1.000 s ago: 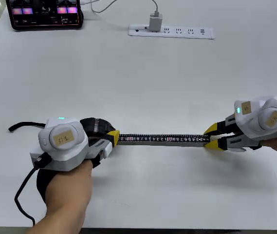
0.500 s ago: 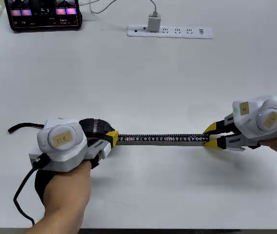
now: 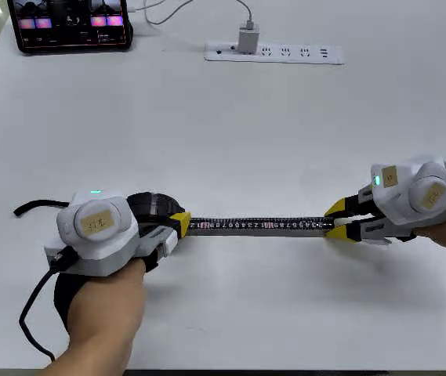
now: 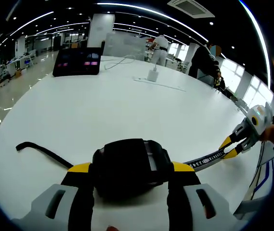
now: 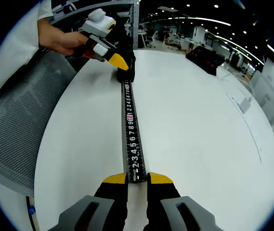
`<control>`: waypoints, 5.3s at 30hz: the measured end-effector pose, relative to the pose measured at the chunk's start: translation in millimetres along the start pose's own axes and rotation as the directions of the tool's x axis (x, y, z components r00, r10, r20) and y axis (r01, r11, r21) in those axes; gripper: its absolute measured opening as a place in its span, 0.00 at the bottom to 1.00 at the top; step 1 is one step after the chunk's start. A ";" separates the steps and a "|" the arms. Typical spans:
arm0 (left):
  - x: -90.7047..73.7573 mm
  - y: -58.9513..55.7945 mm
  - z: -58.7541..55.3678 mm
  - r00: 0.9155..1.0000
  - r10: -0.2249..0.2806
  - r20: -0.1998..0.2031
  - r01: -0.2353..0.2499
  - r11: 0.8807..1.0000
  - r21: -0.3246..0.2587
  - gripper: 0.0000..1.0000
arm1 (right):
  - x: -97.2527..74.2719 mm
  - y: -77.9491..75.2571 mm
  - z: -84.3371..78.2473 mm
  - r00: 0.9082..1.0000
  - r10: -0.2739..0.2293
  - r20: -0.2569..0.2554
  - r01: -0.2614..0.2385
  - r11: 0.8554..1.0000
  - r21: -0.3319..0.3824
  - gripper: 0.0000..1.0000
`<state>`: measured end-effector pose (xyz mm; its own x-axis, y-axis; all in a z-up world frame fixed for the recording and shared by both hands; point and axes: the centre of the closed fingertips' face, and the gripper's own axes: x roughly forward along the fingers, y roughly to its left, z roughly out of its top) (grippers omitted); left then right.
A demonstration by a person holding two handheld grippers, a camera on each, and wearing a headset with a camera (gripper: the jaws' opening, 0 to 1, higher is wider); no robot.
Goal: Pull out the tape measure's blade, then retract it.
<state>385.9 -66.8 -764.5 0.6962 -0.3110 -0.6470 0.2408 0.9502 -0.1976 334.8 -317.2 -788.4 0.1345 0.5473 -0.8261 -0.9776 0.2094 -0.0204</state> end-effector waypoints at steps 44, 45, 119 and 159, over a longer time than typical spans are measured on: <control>-2.1 1.6 1.3 1.000 -0.031 0.005 0.031 0.999 -0.044 0.57 | 43.1 3.4 64.4 0.988 0.064 0.139 -0.068 0.997 0.025 0.11; -2.2 1.6 1.5 0.999 -0.032 0.005 0.032 0.998 -0.046 0.57 | 44.4 3.8 67.2 0.987 0.068 0.145 -0.072 0.997 0.025 0.11; -1.3 1.4 0.4 0.999 -0.054 0.010 0.054 0.996 -0.077 0.58 | 118.8 14.9 173.6 0.952 0.131 0.278 -0.132 0.991 -0.014 0.11; -4.4 0.7 2.7 0.998 -0.067 0.005 0.067 0.997 -0.025 0.59 | 108.7 16.6 172.8 0.957 0.079 0.280 -0.106 0.991 0.084 0.33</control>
<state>384.8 -64.7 -759.8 0.6816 -0.3737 -0.6291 0.2695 0.9275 -0.2589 361.2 -114.1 -781.3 0.0967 0.7671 -0.6342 -0.9693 0.2172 0.1149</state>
